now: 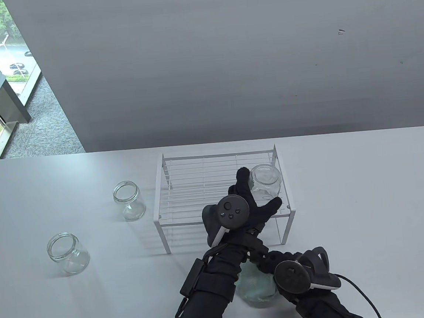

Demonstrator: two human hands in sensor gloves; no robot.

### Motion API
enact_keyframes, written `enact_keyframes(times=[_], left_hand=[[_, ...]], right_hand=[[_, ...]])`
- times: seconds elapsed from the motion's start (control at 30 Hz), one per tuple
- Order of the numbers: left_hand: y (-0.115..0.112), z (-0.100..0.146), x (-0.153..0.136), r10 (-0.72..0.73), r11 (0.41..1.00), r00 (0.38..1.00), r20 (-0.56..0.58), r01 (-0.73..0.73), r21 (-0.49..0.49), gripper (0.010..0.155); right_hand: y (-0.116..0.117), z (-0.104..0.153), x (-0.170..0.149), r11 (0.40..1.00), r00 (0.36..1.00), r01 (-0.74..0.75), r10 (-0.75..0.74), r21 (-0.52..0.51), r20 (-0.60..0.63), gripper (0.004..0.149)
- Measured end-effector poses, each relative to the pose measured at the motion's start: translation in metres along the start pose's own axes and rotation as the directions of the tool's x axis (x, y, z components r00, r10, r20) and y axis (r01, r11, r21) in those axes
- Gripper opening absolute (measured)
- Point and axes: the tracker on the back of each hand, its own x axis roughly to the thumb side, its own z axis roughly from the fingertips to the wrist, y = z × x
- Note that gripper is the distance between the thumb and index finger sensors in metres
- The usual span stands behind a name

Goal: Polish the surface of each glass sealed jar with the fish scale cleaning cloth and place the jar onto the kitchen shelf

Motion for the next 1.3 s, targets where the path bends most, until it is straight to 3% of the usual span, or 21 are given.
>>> enact_keyframes(times=[0.6,0.9,1.3], left_hand=[[-0.006,0.004,0.001,-0.007,1.000,1.000,0.003,0.007,-0.009,0.114],[-0.005,0.008,0.000,-0.007,1.000,0.998,0.060,0.007,-0.004,0.118],[0.017,0.019,0.001,-0.002,1.000,0.994,0.107,0.000,0.024,0.117]], right_hand=[[0.000,0.001,-0.001,1.000,1.000,0.008,-0.008,0.013,-0.003,0.039],[0.000,0.001,-0.001,1.000,1.000,0.011,-0.011,0.019,-0.005,0.040],[0.000,0.001,-0.002,1.000,1.000,0.009,-0.009,0.023,-0.009,0.040]])
